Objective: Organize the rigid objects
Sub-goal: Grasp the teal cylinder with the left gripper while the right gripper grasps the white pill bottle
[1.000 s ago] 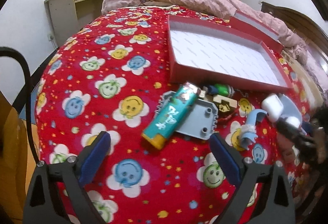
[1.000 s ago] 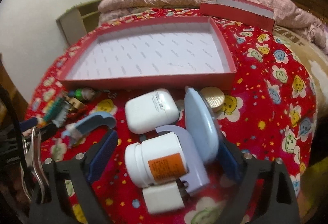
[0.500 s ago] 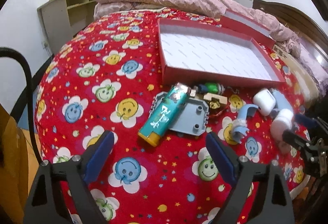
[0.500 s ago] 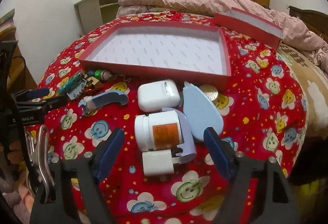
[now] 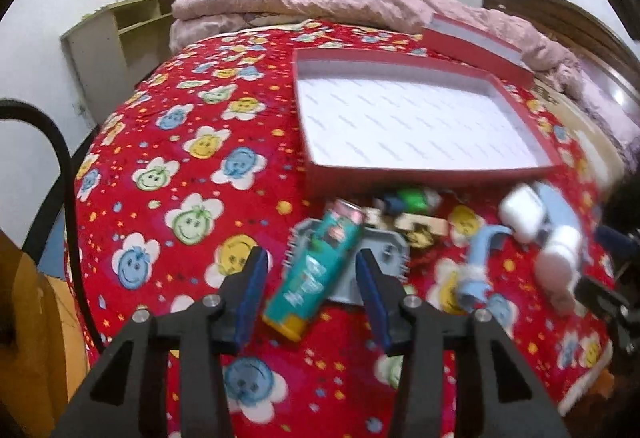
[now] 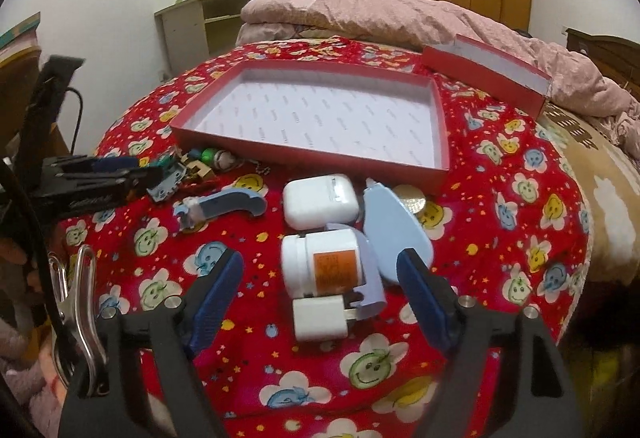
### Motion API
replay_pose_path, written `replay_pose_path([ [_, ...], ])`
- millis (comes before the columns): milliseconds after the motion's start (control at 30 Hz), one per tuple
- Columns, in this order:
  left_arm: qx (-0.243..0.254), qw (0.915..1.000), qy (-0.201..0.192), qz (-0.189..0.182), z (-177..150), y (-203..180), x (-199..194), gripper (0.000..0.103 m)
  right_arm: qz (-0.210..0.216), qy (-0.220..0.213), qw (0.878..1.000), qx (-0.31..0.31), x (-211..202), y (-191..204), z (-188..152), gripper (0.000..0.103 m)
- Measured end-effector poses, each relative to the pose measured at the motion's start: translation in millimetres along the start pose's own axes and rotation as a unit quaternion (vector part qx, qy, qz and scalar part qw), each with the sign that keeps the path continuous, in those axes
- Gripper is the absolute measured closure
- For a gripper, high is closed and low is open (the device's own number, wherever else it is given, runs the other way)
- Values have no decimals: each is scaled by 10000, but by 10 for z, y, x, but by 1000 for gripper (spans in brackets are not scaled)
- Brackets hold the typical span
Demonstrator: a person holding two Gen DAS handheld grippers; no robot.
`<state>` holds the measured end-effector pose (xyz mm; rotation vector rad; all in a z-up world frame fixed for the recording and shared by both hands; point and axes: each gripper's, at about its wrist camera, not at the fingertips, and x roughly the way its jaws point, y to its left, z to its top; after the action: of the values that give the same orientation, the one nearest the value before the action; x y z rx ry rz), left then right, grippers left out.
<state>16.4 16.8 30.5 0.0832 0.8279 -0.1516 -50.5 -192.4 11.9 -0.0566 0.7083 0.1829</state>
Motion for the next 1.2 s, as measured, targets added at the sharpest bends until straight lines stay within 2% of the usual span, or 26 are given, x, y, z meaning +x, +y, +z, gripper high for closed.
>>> replay_pose_path([
  [200, -206, 9996, 80, -185, 32, 60, 122, 54, 9, 151, 9999, -16, 122, 34, -7, 27],
  [233, -168, 9996, 62, -223, 31, 50, 119, 60, -1, 159, 9999, -4, 134, 31, -6, 27],
  [267, -116, 9995, 63, -295, 25, 35, 107, 69, -9, 154, 9999, 20, 144, 24, -7, 27],
  [367, 123, 9989, 80, -445, -9, -27, 64, 79, -2, 162, 9999, 51, 164, 16, -7, 27],
  [500, 179, 9962, 149, -838, -118, -91, 1, 79, -5, 152, 9999, 44, 170, 17, -8, 28],
  [633, 136, 9956, 172, -907, -170, -99, -37, 79, -55, 133, 9999, 39, 186, 18, 1, 41],
  [767, -16, 9951, 206, -968, -185, -55, -68, 79, -108, 94, 9999, 31, 188, 28, 5, 46],
  [833, -56, 9947, 182, -1011, -179, -30, -102, 79, -70, 48, 10000, 17, 168, 35, 8, 55],
  [1200, -41, 9934, 5, -1146, -126, -47, -317, 79, 90, -68, 9998, 140, 84, 41, 28, 55],
])
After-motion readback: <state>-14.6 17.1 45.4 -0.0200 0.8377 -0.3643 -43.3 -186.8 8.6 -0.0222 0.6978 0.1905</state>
